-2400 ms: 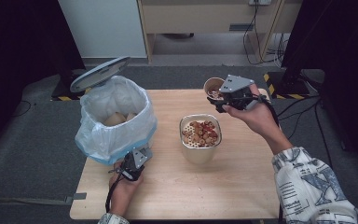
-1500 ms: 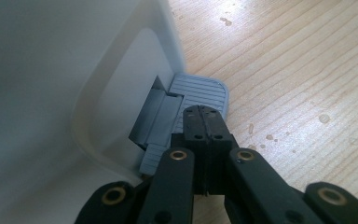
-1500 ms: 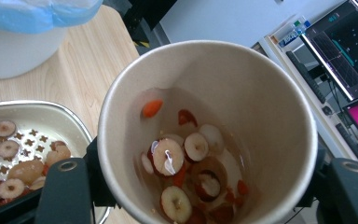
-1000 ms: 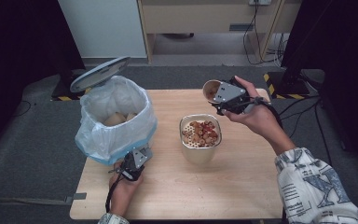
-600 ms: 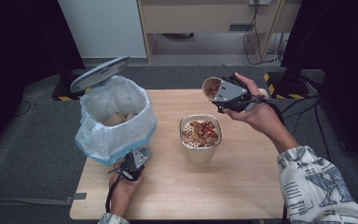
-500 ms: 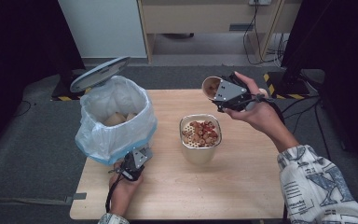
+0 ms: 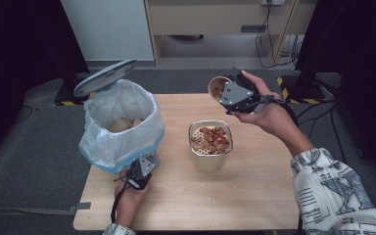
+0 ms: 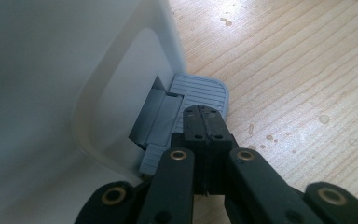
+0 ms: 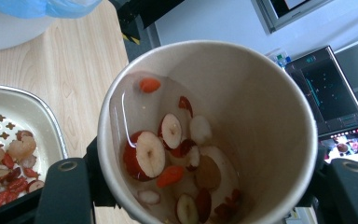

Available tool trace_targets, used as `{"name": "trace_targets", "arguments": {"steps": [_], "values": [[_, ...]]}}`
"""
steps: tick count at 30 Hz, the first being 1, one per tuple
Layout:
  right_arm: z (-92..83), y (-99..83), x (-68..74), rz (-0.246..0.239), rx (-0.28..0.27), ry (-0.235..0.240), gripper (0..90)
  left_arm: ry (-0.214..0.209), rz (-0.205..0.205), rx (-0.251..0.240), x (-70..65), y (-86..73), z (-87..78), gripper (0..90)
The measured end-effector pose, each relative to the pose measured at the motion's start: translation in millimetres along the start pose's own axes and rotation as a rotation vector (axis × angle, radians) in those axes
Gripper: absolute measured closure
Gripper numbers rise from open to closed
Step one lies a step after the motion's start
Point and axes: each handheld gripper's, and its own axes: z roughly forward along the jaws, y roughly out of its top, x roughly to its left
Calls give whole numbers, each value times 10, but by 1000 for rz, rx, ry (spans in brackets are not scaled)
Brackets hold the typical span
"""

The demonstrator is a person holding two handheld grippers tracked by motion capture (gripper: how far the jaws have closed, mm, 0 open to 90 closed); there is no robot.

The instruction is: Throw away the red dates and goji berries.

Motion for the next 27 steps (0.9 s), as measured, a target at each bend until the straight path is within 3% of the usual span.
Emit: {"name": "trace_targets", "arguments": {"steps": [5,12,27], "values": [[-12,32,-6,-64,25,-23,321,0,0,0,1,0,0,894],[-19,36,25,-112,44,-33,320,0,0,1,0,1,0,894],[-24,12,21,-116,45,-45,320,-1,-1,1,1,2,0,894]]}}
